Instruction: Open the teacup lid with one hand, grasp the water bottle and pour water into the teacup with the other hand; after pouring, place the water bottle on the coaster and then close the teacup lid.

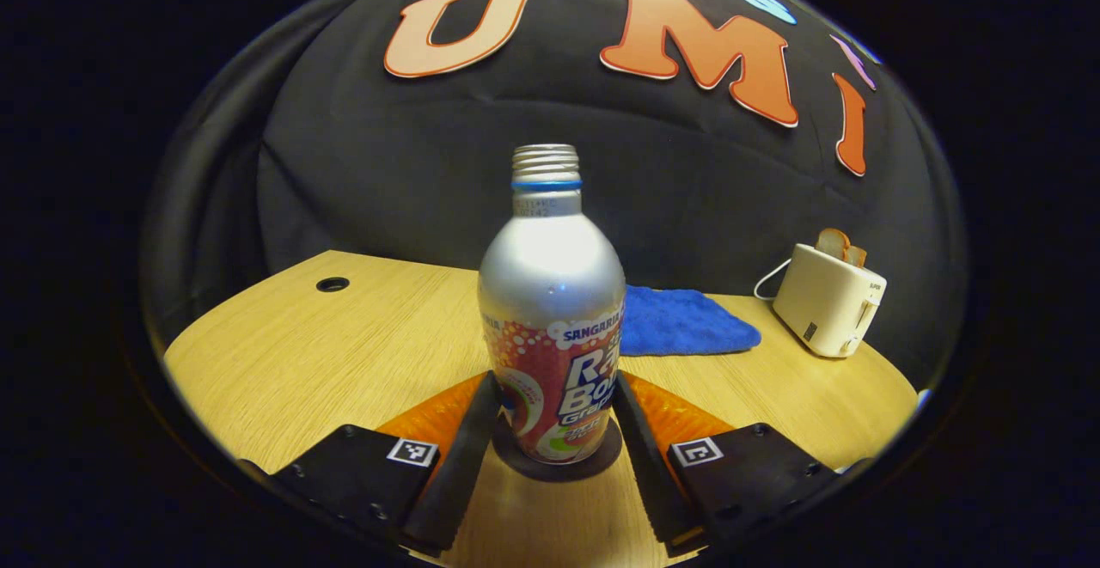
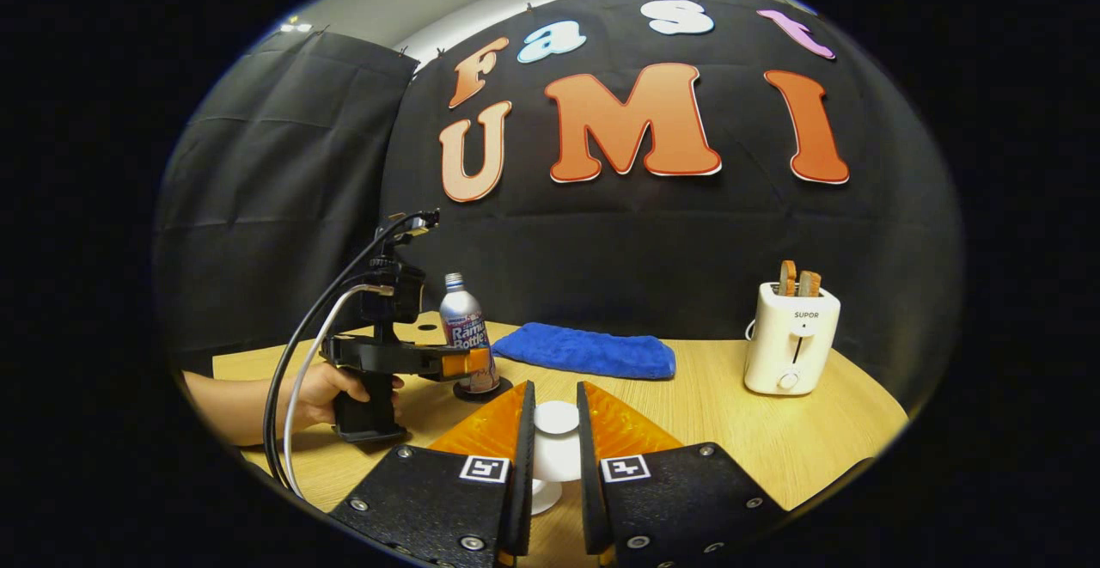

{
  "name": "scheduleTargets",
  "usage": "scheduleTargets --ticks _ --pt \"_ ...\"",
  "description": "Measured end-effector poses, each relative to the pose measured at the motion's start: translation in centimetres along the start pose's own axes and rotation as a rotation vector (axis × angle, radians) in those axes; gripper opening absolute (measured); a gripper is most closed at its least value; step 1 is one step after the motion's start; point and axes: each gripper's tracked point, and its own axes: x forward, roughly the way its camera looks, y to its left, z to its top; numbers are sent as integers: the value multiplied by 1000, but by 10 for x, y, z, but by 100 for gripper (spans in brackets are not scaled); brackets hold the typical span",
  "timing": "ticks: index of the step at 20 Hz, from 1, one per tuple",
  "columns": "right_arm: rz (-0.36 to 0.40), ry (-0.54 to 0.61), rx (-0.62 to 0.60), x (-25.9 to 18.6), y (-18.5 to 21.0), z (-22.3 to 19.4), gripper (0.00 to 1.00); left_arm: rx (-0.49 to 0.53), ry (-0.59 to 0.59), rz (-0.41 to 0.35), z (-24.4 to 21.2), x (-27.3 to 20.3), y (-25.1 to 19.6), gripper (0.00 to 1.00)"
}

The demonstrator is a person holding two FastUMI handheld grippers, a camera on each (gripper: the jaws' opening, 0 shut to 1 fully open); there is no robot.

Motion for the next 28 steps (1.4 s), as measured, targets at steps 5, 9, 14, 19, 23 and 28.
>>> scheduleTargets --ticks 5,9,14,19,23,28 --pt "31 40 0 9 16 -17 25 56 30 -25 -9 -9 -7 87" --pt "52 61 8 16 29 -30 25 173 1 -41 -8 -22 -17 100" --pt "58 88 4 20 38 -43 25 155 12 -44 -15 -39 -16 98" --pt "51 115 -13 25 40 -59 25 138 -30 -25 -9 -71 -10 98" --pt "43 125 -27 26 43 -65 25 124 -84 -16 9 -106 -14 97" --pt "15 84 -64 18 39 -47 35 121 -172 7 45 -140 -21 97"
